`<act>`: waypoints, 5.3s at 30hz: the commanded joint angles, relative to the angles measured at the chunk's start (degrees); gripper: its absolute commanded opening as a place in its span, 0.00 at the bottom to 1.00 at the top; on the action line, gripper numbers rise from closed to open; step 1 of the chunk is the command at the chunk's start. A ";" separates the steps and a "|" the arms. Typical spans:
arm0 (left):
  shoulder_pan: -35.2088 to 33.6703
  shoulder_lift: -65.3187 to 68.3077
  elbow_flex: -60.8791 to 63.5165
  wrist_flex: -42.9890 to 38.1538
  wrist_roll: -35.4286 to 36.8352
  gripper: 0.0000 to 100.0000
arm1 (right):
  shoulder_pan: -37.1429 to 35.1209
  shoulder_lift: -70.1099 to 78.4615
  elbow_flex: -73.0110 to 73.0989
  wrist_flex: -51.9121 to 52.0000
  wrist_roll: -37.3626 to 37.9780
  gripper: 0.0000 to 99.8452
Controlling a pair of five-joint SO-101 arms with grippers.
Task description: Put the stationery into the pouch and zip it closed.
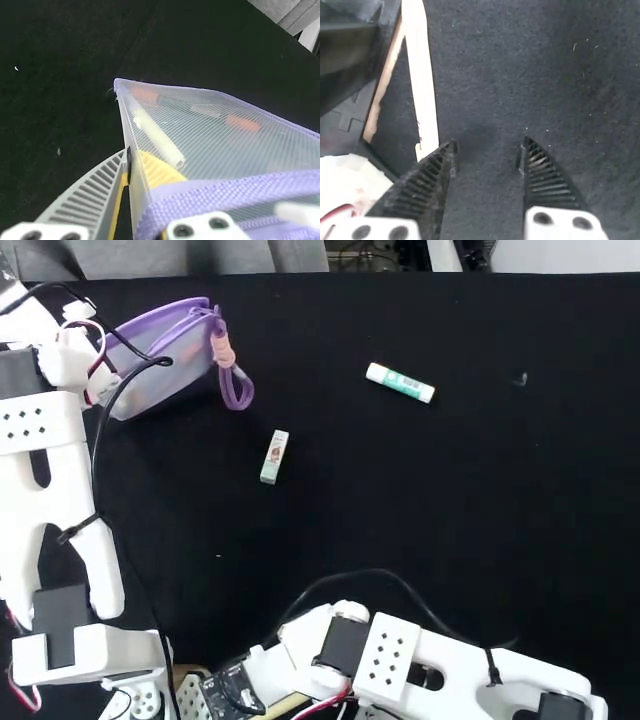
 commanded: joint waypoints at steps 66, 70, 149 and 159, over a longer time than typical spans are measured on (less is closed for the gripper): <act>0.92 -2.64 5.76 -4.57 0.62 0.03 | 62.15 0.31 22.99 -74.37 -31.74 0.19; 0.92 -2.64 5.85 -4.57 0.62 0.03 | 62.15 1.89 22.99 -74.37 -31.91 0.19; 4.53 -2.73 7.87 -4.57 0.62 0.03 | 62.15 5.41 22.90 -74.64 -31.65 0.20; 4.53 -2.73 7.69 -4.57 0.62 0.03 | 62.15 5.41 22.90 -74.64 -31.65 0.20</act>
